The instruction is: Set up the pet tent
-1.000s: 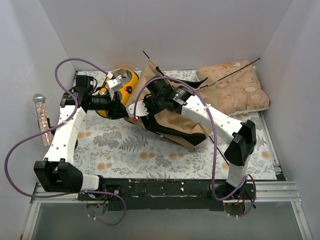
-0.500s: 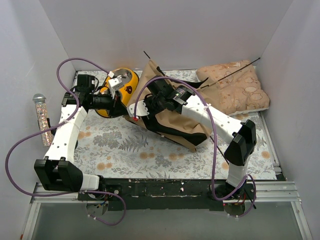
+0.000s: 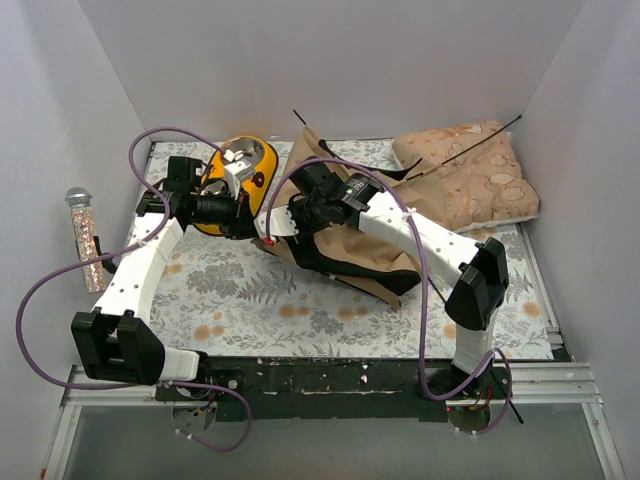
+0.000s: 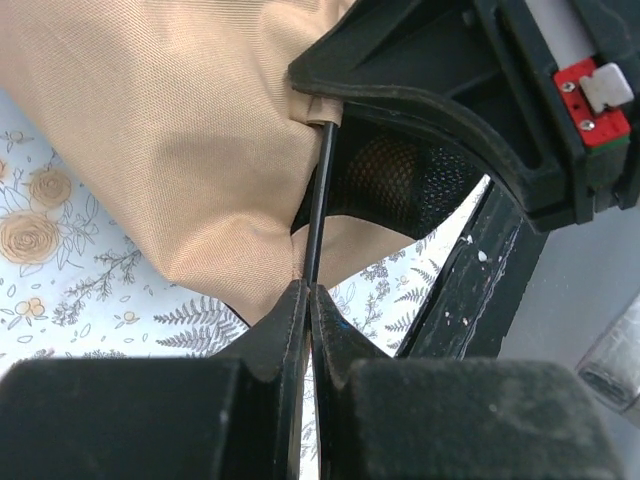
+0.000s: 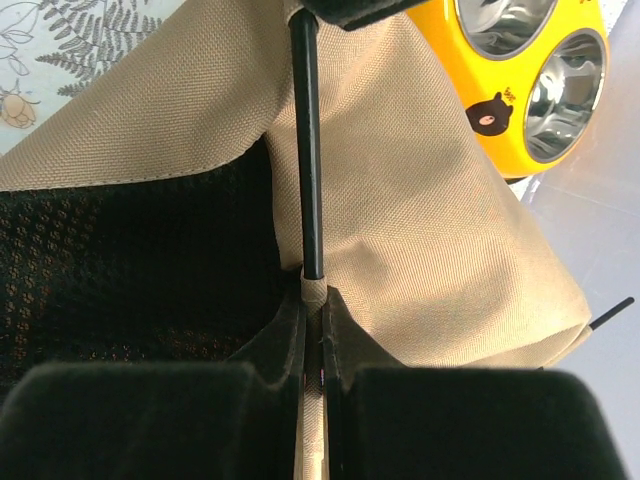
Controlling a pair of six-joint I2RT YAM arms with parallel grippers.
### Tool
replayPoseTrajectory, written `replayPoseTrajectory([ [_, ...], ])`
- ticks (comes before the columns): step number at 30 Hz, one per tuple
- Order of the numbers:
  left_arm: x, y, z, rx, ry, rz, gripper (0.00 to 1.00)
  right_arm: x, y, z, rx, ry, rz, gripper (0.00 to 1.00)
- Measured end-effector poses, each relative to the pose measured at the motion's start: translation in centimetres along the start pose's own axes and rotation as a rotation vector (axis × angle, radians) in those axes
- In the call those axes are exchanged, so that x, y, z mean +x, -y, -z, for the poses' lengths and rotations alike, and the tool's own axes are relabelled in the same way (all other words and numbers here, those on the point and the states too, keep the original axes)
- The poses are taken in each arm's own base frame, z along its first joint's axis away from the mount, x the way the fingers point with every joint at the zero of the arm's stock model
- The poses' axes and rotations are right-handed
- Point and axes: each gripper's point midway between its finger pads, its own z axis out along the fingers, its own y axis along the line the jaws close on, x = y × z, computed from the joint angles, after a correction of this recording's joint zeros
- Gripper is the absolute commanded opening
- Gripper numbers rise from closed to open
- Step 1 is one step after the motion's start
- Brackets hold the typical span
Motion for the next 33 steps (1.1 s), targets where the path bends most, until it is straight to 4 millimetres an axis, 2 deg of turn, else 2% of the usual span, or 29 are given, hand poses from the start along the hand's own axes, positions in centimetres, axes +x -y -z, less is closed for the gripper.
replayPoseTrajectory([
  [1,0.3,-0.1,-0.1,-0.005,-0.007,0.013,0.00,0.0,-0.2,-0.1,-0.004,-0.001,-0.004,0.03],
  [3,0.7,-0.2,-0.2,-0.011,-0.017,0.028,0.00,0.0,-0.6,-0.3,-0.017,-0.003,-0.012,0.25],
  [5,1.4,-0.2,-0.3,-0.013,-0.029,0.039,0.00,-0.1,-1.1,-0.5,-0.036,-0.002,-0.026,0.41],
  [9,3.5,-0.5,-0.9,-0.027,-0.075,0.054,0.00,-1.5,-1.8,-0.7,-0.061,0.054,-0.064,0.71],
  [13,5.4,-1.0,-1.1,-0.040,-0.118,0.064,0.00,-1.6,-2.3,-0.2,-0.091,0.078,-0.151,0.73],
  [16,6.4,-1.3,-1.0,-0.051,-0.140,0.062,0.00,-0.5,-1.4,1.5,-0.089,0.091,-0.279,0.73],
  [19,7.1,-1.5,-0.6,-0.060,-0.152,0.053,0.00,2.6,1.1,4.5,-0.036,0.102,-0.455,0.72],
  [22,7.7,-1.9,-0.1,-0.074,-0.161,0.052,0.00,8.0,3.4,7.8,0.048,0.080,-0.662,0.71],
  [25,8.3,-2.6,0.7,-0.094,-0.170,0.052,0.00,13.7,4.5,10.0,0.121,0.032,-0.840,0.70],
  [28,8.9,-3.1,1.4,-0.111,-0.182,0.052,0.00,19.5,4.5,11.3,0.182,-0.031,-1.006,0.70],
  [33,10.0,-4.2,2.7,-0.142,-0.195,0.058,0.00,28.0,3.4,14.0,0.308,-0.104,-1.304,0.71],
])
